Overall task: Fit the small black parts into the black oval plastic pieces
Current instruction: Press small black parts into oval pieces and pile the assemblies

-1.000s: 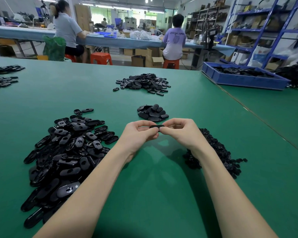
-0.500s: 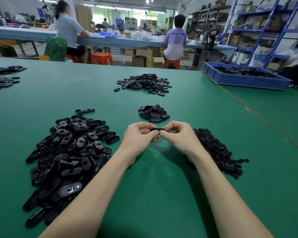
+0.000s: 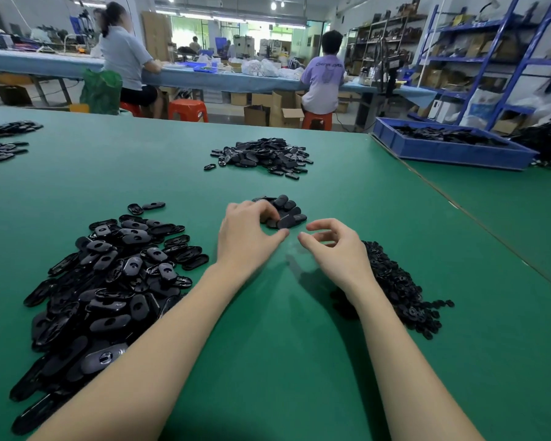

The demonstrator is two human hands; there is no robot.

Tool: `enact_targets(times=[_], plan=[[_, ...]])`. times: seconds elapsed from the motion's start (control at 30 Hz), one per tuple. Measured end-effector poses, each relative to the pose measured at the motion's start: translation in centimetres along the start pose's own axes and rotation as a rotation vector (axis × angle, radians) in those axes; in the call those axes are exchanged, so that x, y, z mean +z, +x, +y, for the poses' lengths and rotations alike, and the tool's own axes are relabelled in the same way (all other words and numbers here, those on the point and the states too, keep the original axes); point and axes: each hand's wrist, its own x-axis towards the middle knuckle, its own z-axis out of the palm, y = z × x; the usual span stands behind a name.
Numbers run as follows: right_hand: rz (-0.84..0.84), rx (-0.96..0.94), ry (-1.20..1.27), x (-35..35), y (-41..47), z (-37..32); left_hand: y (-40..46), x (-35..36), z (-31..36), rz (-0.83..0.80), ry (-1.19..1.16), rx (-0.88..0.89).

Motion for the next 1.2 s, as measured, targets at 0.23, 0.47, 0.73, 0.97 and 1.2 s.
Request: enact_targets(times=[0.23,0.47,0.73,0.97,1.2], plan=[[-0.011,0.039,0.056,-0.5,0.4,0.7,5.9,4.4,1.3,-0.04,0.215,-0.027],[-0.021,0.013,0.043,-0.3,0.4,0.6,6.2,5.4,0.8,-0.053,0.231,-0.074],[-0.017,-0.04,-0.051,0.3,-0.2,0.2,-0.9,2.4,0.8,-0.008,0.062,-0.015],[0.045,-0.152,-0.332,2.8,-1.5,-0.3,-2.9,-2.2,-0.3,-0.09,0.145,0.074],[0.071,-0.321,-0.549,5.4,-3.4,-0.5,-0.9,-8.4,-2.9,-0.124,0.214,-0.132]])
